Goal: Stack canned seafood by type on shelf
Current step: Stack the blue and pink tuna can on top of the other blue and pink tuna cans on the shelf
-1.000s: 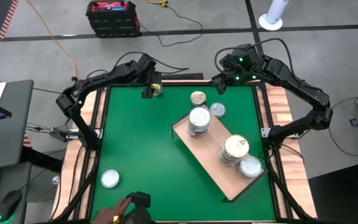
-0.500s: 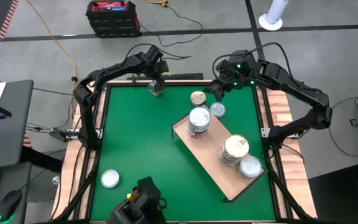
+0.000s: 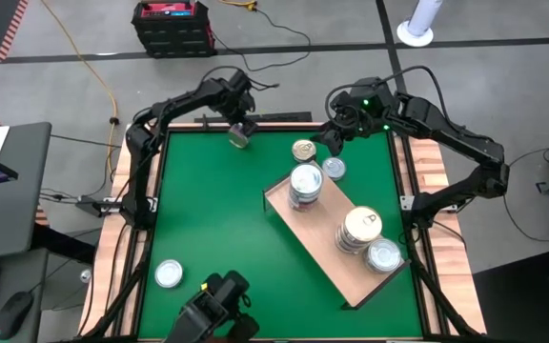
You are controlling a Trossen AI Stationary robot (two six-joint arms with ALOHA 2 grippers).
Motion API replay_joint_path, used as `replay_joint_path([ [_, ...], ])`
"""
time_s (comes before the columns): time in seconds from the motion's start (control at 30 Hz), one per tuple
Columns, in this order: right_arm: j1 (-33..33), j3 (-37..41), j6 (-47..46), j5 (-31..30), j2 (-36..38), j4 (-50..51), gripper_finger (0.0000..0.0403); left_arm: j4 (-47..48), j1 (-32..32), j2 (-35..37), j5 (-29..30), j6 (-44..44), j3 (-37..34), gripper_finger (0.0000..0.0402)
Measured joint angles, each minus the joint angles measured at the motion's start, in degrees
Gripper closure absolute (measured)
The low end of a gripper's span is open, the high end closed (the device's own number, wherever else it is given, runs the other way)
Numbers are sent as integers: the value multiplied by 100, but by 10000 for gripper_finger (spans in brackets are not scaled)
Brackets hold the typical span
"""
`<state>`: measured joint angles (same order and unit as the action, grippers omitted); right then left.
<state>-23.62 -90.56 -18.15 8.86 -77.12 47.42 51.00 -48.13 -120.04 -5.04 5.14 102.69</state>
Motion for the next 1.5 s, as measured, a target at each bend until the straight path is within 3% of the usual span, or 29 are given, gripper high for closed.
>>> replay_joint_path([
  [0.43,12,0,17,4,0,4,148,526,225,53,-304,80,2,93],
  [0.97,155,0,-26,4,0,9,148,1404,14,113,-1416,113,-2,93],
  [1.07,155,0,-32,4,-1,10,148,1310,-58,269,-1422,523,-2,93],
  [1.23,162,0,-92,4,0,11,148,1499,42,588,-1186,2217,-2,93],
  [1.5,267,0,-105,2,0,-9,148,1563,301,664,-1087,4133,-2,93],
])
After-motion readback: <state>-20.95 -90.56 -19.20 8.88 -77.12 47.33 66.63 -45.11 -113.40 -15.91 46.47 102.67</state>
